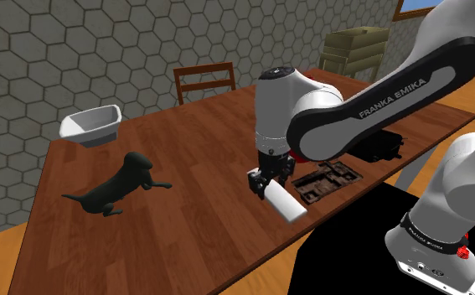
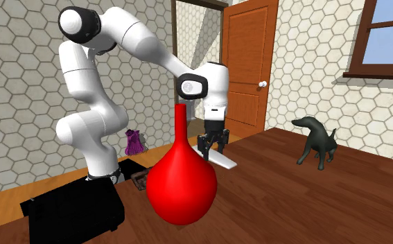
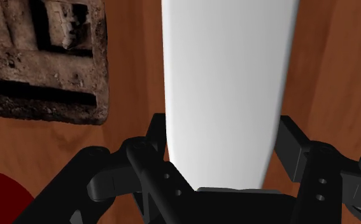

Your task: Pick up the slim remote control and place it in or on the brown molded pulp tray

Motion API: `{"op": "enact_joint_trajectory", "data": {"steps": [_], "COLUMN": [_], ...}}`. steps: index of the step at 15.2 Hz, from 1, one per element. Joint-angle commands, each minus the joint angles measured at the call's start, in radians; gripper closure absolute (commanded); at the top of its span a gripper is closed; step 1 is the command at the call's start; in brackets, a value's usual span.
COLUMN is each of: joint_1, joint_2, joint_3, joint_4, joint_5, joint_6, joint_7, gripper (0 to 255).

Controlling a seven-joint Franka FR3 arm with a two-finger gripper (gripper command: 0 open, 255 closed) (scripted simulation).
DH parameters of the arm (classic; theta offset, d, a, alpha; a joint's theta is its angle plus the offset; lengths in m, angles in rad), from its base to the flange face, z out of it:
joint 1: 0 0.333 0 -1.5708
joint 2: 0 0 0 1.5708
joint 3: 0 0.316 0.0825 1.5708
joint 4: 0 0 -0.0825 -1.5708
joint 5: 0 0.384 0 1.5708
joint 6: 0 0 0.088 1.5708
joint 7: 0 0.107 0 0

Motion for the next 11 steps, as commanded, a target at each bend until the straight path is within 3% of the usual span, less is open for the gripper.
{"op": "enact_joint_trajectory", "data": {"steps": [1, 11], "joint_1": [0.003, 0.008], "joint_2": [-0.019, -0.090], "joint_3": [-0.005, -0.033], "joint_4": [0.013, 0.095], "joint_5": [0.006, 0.020], "joint_6": [-0.032, -0.181], "joint_7": [-0.005, -0.022], "gripper": [255, 255]}}
